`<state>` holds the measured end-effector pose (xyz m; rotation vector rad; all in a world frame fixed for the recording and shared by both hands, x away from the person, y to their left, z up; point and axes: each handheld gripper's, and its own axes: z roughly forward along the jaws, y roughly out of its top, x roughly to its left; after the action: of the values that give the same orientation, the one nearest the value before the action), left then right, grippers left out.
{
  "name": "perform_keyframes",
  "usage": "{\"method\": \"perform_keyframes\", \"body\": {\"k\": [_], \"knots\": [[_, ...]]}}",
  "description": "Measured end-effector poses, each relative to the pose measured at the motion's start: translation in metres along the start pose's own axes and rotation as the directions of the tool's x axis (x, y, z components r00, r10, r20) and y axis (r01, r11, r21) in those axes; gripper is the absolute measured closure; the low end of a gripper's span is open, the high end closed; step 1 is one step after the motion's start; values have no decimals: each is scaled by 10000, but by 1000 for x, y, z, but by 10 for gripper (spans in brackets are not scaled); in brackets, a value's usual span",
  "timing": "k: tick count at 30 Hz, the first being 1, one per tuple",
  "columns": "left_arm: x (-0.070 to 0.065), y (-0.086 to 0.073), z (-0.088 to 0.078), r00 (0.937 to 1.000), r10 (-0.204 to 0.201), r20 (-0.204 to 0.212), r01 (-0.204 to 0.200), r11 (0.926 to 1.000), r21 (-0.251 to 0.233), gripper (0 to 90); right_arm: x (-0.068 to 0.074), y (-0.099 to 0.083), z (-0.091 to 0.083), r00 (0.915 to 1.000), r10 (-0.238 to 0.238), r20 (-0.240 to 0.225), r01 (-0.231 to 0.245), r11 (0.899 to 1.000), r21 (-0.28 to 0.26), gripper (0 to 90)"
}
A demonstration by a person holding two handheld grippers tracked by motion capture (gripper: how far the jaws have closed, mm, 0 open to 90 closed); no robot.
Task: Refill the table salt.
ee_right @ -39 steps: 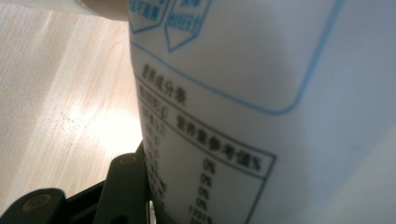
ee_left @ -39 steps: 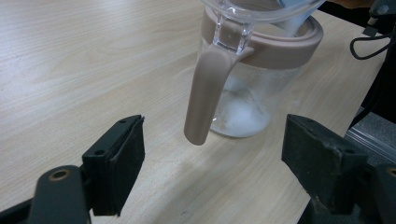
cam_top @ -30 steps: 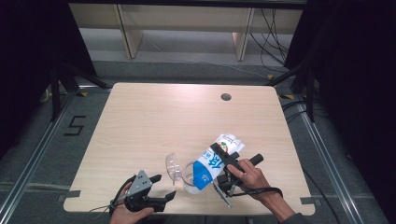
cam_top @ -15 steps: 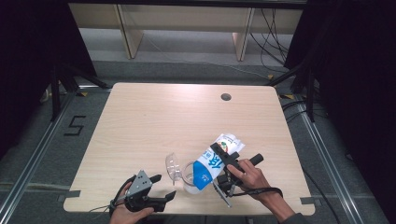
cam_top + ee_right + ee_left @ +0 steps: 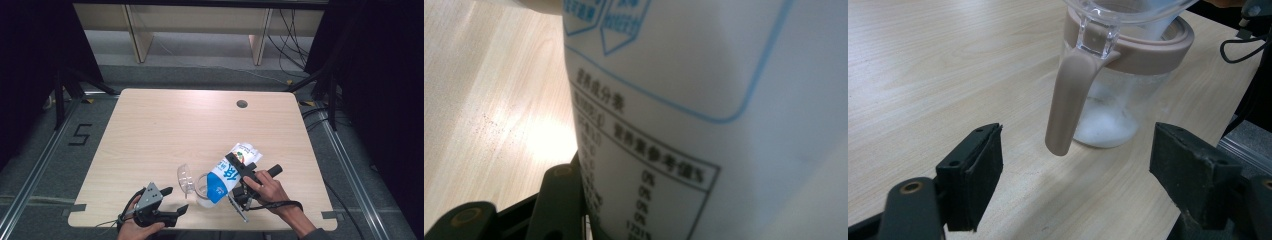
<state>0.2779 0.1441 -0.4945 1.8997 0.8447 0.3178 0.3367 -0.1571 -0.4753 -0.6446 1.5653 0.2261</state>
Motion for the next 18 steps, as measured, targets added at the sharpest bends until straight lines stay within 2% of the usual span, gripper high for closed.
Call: {"method": "perform_keyframes", "body": {"k": [3,4,5,6,10,12,13,14,15,18], "knots": [[0,0,0,10000,2,2,-2,10000,0,210,0,0,0,10000,-57,27,57,10000,9,525],[0,0,0,10000,-7,70,8,10000,-37,209,2,0,-1,9998,209,-46,-209,9997,107,526],[0,0,0,10000,-16,60,16,10000,-39,209,2,0,-1,9998,209,-46,-209,9997,107,526],[0,0,0,10000,-31,64,31,10000,-44,209,0,0,0,10000,-56,14,56,10000,26,528],[0,0,0,10000,-6,65,7,10000,-41,209,0,0,0,10000,-71,8,71,10000,29,528],[-1,-1,1,9997,-221,45,221,9997,-59,209,0,0,0,10000,-63,1,63,10000,44,528],[0,0,0,10000,7,64,-7,10000,-44,209,0,0,0,10000,-68,1,68,10000,46,528],[0,0,0,10000,-13,57,14,10000,-45,209,0,0,0,10000,-63,5,63,10000,52,528],[0,0,0,10000,-5,55,5,10000,-43,209,1,-1,-1,9999,149,-52,-148,9997,173,528],[0,0,0,10000,1,63,-1,10000,-50,209,1,-1,-1,9999,139,-43,-138,9997,186,528]]}}
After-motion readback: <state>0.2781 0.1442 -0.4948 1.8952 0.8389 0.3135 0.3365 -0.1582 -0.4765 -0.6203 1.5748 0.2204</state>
